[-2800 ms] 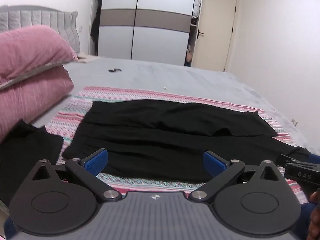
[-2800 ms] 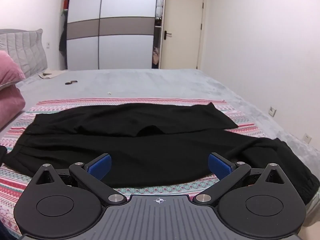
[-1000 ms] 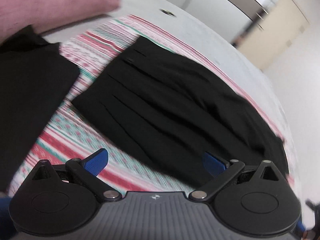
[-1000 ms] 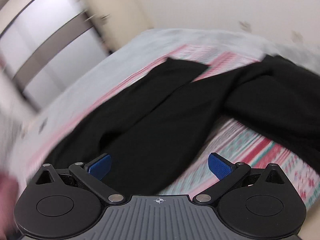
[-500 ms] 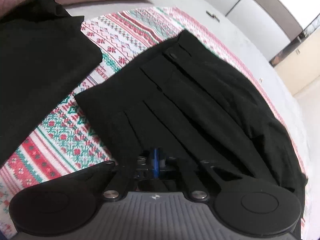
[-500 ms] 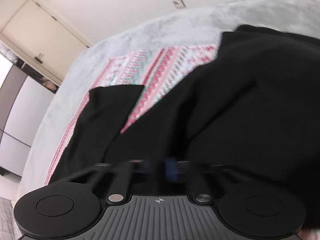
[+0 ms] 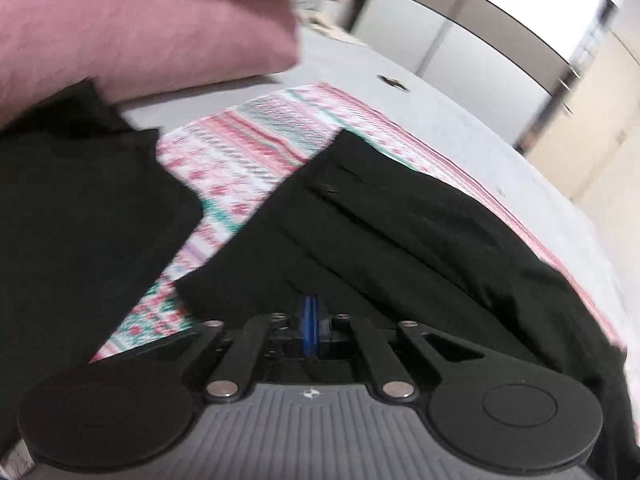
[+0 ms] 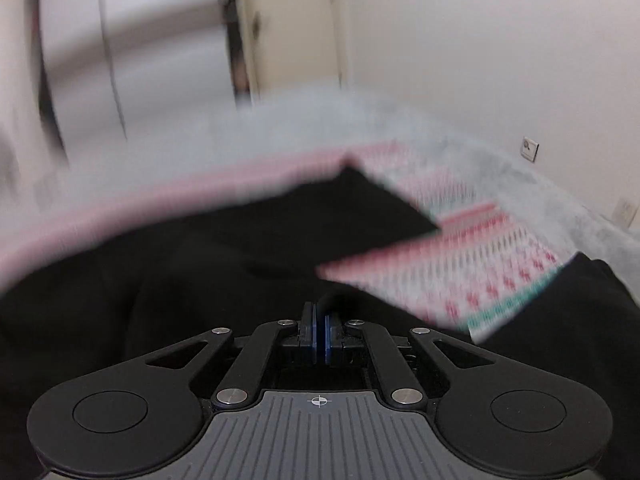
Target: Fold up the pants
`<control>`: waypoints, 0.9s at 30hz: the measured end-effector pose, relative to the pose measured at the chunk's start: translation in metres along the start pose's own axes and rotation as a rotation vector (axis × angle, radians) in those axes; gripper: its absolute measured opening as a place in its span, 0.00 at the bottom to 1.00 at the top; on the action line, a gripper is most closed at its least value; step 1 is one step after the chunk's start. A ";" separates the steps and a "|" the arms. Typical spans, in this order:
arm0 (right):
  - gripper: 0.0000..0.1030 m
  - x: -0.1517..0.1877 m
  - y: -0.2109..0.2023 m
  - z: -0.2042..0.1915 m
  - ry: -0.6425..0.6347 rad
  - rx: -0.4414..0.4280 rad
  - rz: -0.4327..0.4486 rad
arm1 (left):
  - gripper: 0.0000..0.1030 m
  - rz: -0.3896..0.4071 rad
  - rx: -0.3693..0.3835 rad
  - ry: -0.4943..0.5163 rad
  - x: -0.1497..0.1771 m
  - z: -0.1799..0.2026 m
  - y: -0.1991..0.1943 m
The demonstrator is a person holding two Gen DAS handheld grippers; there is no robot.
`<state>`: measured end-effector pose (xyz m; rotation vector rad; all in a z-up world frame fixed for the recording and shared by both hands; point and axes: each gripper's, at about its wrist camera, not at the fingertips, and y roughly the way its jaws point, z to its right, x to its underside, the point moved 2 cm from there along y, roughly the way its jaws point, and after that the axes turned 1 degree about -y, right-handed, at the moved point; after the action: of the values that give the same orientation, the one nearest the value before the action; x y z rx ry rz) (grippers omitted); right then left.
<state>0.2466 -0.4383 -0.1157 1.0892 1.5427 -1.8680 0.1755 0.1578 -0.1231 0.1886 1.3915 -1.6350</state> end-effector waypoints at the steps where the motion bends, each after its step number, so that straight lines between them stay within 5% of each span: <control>1: 0.05 0.004 0.004 -0.014 -0.028 -0.010 -0.028 | 0.23 0.006 0.003 0.007 0.000 0.004 -0.003; 6: 0.06 0.019 -0.018 -0.116 -0.363 -0.104 0.014 | 0.33 -0.035 0.075 0.033 0.000 0.020 0.004; 9: 0.09 0.043 -0.008 -0.166 -0.512 -0.176 -0.134 | 0.42 -0.073 0.104 0.060 -0.006 0.039 0.014; 13: 0.36 0.054 -0.010 -0.186 -0.609 -0.178 -0.209 | 0.57 -0.087 0.151 0.132 -0.023 0.071 0.028; 16: 0.72 0.023 -0.034 -0.148 -0.340 -0.371 -0.172 | 0.65 -0.069 0.172 0.204 -0.026 0.088 0.048; 19: 0.77 -0.004 -0.056 -0.070 0.021 -0.477 -0.065 | 0.66 -0.119 0.155 0.247 -0.009 0.087 0.072; 21: 0.77 -0.004 -0.050 -0.016 0.256 -0.397 -0.063 | 0.66 -0.189 0.166 0.212 -0.004 0.085 0.083; 24: 0.78 0.017 -0.032 0.027 0.415 -0.118 -0.182 | 0.67 -0.179 0.183 0.225 -0.005 0.089 0.082; 27: 0.72 0.033 -0.017 0.027 0.426 -0.089 -0.258 | 0.69 -0.181 0.163 0.247 -0.003 0.091 0.086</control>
<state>0.2070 -0.4561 -0.1310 1.3659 2.0696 -1.7814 0.2782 0.0922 -0.1489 0.3794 1.4935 -1.9282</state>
